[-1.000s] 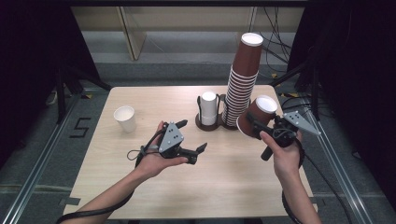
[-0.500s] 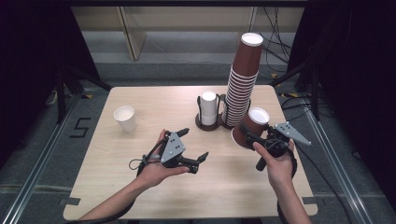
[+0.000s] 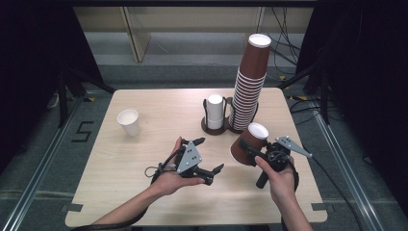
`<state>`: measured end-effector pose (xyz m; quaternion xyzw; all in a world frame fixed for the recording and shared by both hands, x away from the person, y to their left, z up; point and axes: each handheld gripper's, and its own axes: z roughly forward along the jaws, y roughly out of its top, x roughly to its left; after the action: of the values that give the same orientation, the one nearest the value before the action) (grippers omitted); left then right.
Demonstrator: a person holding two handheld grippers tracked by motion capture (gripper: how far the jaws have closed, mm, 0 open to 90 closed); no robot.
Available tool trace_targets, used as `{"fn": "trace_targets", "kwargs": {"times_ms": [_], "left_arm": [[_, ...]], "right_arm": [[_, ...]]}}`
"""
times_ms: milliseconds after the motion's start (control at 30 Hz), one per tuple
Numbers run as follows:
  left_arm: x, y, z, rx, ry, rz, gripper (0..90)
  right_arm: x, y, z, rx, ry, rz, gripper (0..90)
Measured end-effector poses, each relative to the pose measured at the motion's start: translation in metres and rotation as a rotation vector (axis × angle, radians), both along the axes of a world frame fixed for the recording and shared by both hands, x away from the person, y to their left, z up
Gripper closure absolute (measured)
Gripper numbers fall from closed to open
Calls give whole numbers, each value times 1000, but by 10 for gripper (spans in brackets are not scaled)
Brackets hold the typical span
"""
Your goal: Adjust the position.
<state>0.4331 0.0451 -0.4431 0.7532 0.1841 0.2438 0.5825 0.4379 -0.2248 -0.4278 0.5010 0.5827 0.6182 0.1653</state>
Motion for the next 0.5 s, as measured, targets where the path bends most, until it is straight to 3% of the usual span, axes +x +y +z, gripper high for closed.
{"fn": "trace_targets", "kwargs": {"times_ms": [100,267,500], "left_arm": [[0,-6,-4,12,4,-7,0],[-3,-17,-8,14,-1,-13,0],[-4,-28,-7,27,4,-38,0]], "right_arm": [[-1,-1,-3,26,33,-4,191],[-4,-1,-10,141,142,2,191],[-9,3,-18,217,179,33,191]]}}
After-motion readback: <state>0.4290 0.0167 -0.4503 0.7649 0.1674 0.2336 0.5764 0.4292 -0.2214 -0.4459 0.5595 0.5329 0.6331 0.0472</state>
